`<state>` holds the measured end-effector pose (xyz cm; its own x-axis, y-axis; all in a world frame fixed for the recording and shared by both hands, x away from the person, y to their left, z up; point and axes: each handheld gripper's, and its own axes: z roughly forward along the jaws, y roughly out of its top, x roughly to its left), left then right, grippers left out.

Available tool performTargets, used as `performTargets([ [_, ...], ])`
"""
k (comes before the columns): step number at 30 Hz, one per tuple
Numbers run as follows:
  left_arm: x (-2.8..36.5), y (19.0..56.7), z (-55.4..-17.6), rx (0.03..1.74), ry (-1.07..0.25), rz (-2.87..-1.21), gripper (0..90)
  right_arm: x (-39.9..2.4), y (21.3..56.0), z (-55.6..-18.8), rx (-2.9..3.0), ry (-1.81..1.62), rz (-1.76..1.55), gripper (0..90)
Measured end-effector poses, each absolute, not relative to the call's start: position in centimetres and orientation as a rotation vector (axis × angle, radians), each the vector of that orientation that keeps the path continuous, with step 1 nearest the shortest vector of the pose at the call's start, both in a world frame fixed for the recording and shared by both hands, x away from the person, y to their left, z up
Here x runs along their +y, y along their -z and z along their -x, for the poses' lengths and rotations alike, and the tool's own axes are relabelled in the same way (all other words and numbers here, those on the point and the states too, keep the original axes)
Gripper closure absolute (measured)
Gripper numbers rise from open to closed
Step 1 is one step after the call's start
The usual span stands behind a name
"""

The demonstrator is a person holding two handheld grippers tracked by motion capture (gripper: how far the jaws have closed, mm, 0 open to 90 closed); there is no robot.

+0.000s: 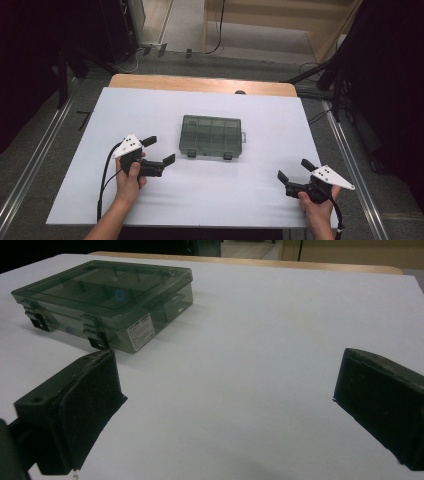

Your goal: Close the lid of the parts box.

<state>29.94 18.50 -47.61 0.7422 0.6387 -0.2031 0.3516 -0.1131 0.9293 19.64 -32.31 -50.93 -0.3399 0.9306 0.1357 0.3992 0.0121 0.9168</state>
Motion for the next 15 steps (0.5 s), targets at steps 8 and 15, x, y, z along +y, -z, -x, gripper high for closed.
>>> performTargets([
  [8, 20.4, 48.2, -29.1, 0.828, -0.306, -1.750, 0.0, -32.3, 51.0, -19.7, 1.768, -1.311, -1.363, 0.0],
  [15, 22.1, 48.4, -28.4, 0.840, -0.358, -1.766, 0.0, -32.3, 51.0, -19.6, 1.769, -1.307, -1.358, 0.0],
])
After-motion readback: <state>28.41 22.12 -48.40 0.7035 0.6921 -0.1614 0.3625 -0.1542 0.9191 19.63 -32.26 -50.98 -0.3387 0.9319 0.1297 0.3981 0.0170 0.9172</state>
